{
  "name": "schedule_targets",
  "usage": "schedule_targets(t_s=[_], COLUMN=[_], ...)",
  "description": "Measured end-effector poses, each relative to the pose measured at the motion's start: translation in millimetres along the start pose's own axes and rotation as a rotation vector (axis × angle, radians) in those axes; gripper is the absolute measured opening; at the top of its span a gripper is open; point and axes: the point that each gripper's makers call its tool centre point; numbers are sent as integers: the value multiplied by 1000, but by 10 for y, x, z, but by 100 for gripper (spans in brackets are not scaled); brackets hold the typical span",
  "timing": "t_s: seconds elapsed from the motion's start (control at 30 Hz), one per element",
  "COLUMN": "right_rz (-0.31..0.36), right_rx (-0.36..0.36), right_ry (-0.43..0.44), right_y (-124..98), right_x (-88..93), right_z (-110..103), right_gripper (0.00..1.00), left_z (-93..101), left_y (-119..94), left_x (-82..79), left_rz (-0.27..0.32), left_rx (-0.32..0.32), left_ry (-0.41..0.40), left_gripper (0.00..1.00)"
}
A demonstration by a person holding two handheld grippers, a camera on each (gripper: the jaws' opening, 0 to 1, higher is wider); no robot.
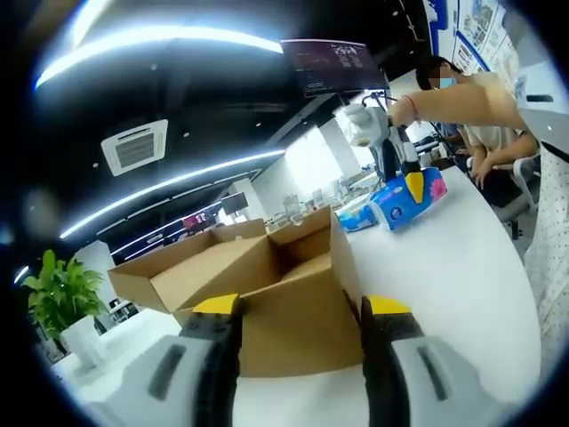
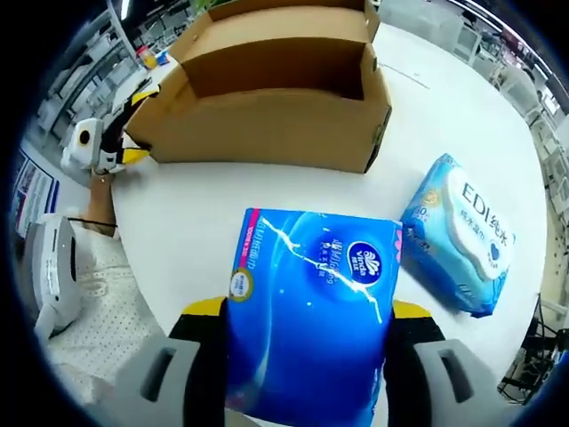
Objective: Operate the shoe box by opening the lid, removing the specified soft item, and placing it in the target area until the item is outside and the box remains undamaged.
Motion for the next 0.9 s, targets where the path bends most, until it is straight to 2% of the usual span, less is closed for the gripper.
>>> schedule_targets(t_s=[0.4, 0.63, 0.9], right_rz=[-48, -73, -89], right_rx=[-20, -49, -80], right_ry=[-58, -136, -273], right_y=[117, 113, 117], right_x=[114, 153, 198], right_z=[-13, 7, 59], right_gripper=[71, 71, 72], left_z=[-1, 2, 8], left_y=[-21, -21, -21], left_x=[-3, -7, -11], left_rz=[3, 2, 3], left_rx=[0, -1, 0], left_ry=[-3, -3, -2], left_gripper=[55, 55, 55])
Point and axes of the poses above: the point that each gripper's makers call its tool centre point, and the gripper's own axes: y roughly forward along the fingers, z roughly to its right, x roughly out of its underside, and after that the axes turned 12 degrees about x, right-handed
